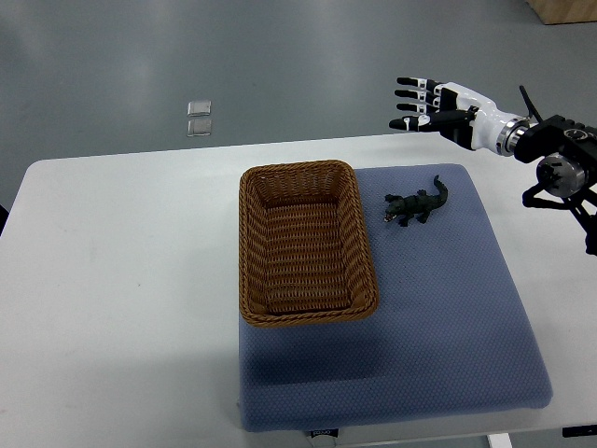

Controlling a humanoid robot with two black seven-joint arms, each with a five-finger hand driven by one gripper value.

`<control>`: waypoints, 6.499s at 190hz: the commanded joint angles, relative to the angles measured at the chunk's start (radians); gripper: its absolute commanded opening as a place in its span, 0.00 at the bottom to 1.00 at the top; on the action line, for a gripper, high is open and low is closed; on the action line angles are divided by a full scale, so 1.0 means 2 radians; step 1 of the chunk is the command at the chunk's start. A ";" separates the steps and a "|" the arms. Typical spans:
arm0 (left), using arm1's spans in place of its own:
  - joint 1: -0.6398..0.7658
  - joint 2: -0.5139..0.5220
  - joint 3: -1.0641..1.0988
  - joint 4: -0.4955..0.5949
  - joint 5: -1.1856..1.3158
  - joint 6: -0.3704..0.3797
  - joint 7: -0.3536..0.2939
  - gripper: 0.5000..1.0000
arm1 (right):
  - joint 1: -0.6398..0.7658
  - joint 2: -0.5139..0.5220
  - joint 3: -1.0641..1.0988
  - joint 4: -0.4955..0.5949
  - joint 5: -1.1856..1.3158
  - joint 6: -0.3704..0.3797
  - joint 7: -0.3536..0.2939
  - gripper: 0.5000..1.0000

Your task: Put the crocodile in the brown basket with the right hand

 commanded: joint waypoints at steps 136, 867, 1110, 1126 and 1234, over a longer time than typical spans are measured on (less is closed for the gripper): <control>0.000 0.000 0.001 0.000 0.000 -0.001 0.000 1.00 | 0.130 0.005 -0.255 0.028 -0.339 0.023 -0.018 0.88; 0.004 0.000 -0.001 0.006 -0.001 -0.001 0.000 1.00 | 0.205 0.177 -0.337 0.042 -0.310 -0.022 -0.021 0.00; 0.004 0.000 0.001 0.006 -0.001 -0.001 0.000 1.00 | 0.161 0.134 -0.361 0.044 -0.309 -0.022 -0.020 0.85; 0.004 0.000 0.001 0.006 -0.001 -0.001 0.000 1.00 | 0.165 0.126 -0.344 0.048 -0.307 -0.022 -0.020 0.85; 0.004 0.000 0.003 0.003 0.000 -0.001 0.000 1.00 | 0.033 0.076 0.107 0.008 -0.122 -0.108 0.025 0.85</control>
